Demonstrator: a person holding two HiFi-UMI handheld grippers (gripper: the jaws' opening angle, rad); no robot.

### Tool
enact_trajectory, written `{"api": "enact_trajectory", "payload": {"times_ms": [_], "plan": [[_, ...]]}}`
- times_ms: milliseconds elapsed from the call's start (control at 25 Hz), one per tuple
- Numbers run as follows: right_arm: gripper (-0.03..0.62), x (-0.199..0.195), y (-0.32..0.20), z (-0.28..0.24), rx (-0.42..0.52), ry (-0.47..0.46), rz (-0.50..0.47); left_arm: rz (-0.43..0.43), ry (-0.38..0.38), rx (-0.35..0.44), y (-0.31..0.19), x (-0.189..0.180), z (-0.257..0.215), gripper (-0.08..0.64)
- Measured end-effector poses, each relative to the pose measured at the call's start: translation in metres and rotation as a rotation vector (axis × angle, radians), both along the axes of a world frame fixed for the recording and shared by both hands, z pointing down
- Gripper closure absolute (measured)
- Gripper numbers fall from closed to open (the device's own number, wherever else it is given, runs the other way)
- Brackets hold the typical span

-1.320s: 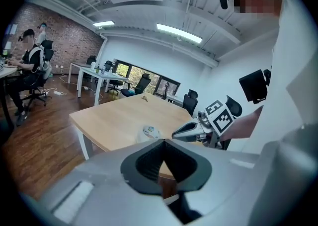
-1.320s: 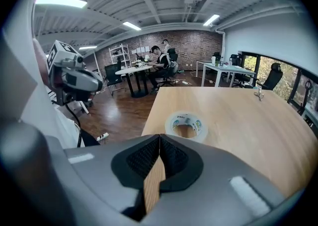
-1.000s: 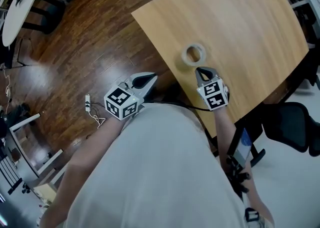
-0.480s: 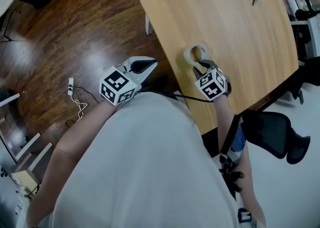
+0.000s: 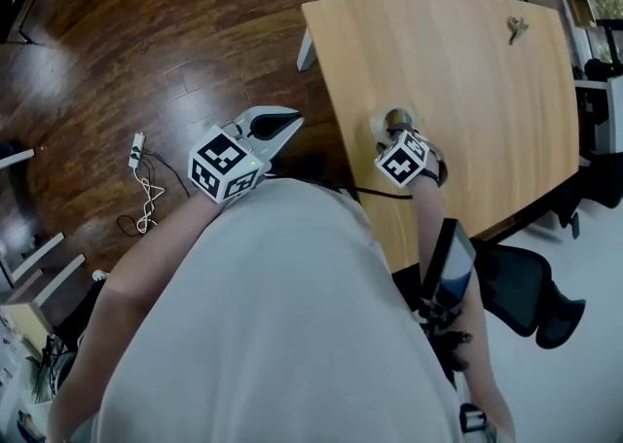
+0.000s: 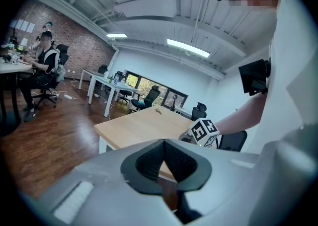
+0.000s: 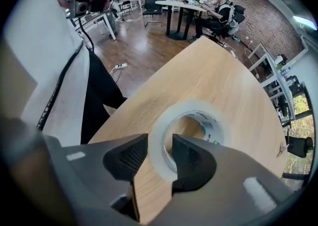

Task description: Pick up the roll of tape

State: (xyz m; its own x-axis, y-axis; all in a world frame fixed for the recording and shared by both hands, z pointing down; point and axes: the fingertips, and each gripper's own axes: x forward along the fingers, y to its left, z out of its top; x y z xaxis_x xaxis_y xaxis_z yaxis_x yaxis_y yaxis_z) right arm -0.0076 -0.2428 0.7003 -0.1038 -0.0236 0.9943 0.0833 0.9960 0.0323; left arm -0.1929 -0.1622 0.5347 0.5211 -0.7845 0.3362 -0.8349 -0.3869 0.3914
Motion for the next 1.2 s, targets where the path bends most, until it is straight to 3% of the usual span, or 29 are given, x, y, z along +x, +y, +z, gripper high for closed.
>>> {"api": "enact_trajectory", "payload": {"times_ms": [400, 600, 880, 1000, 1200], "plan": [[0.461, -0.006, 0.003, 0.016, -0.015, 0.106, -0.052, -0.079, 0.001, 0.006, 0.009, -0.028, -0.001, 0.554], [0.476, -0.006, 0.007, 0.018, -0.003, 0.131, -0.106, -0.069, -0.002, 0.009, 0.006, -0.027, -0.001, 0.554], [0.485, -0.006, 0.008, 0.018, 0.072, 0.094, -0.153, -0.024, -0.013, 0.018, -0.004, -0.02, -0.004, 0.554], [0.485, -0.004, 0.011, 0.014, 0.076, 0.053, -0.105, 0.001, -0.018, 0.026, -0.009, -0.015, -0.007, 0.555], [0.486, -0.004, 0.013, 0.001, 0.045, -0.074, 0.054, 0.03, -0.025, 0.03, -0.014, -0.016, -0.008, 0.554]]}}
